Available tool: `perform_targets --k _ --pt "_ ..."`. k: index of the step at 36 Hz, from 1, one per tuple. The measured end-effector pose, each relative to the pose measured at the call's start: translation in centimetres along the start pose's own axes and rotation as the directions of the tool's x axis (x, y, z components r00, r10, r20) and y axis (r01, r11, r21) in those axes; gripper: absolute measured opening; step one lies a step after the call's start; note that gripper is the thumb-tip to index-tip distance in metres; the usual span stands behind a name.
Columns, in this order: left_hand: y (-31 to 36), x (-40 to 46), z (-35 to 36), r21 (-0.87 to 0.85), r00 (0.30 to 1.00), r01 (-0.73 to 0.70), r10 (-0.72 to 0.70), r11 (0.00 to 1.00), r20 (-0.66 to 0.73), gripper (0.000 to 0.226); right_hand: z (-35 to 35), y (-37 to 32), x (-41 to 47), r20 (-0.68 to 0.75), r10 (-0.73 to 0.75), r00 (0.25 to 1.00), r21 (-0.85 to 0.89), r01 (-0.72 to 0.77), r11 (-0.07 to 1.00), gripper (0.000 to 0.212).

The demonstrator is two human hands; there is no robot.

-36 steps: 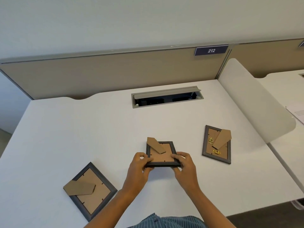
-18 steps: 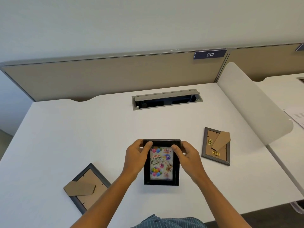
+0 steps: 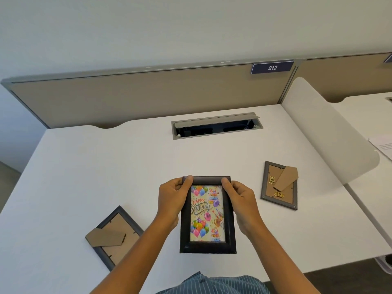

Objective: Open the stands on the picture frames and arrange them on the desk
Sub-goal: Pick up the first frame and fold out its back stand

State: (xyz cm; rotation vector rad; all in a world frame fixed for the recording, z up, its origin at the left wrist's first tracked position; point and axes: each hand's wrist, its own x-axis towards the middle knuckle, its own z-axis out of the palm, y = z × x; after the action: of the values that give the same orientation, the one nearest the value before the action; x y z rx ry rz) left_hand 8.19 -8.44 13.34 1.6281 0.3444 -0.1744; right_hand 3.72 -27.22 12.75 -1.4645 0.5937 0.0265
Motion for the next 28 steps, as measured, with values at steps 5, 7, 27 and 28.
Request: perform_targets --k 5,7,27,28 --pt "0.2 -0.3 0.1 -0.021 1.0 -0.013 0.013 1.0 0.003 0.012 -0.2 -0.4 -0.1 0.006 -0.026 1.0 -0.02 0.026 0.999 0.03" --pt "0.2 -0.5 0.2 -0.02 1.0 -0.017 0.017 1.0 0.0 0.011 -0.4 -0.5 -0.2 0.019 -0.039 0.999 -0.018 0.039 0.999 0.029" --pt "0.7 0.0 -1.6 0.037 0.932 -0.299 0.284 0.953 0.227 0.018 -3.0 0.4 0.2 0.145 -0.5 0.854 -0.206 0.521 0.828 0.009" --pt "0.7 0.1 -1.7 0.055 0.929 -0.306 0.285 0.951 0.237 0.019 -3.3 0.6 0.3 0.154 -0.527 0.836 -0.219 0.549 0.806 0.009"
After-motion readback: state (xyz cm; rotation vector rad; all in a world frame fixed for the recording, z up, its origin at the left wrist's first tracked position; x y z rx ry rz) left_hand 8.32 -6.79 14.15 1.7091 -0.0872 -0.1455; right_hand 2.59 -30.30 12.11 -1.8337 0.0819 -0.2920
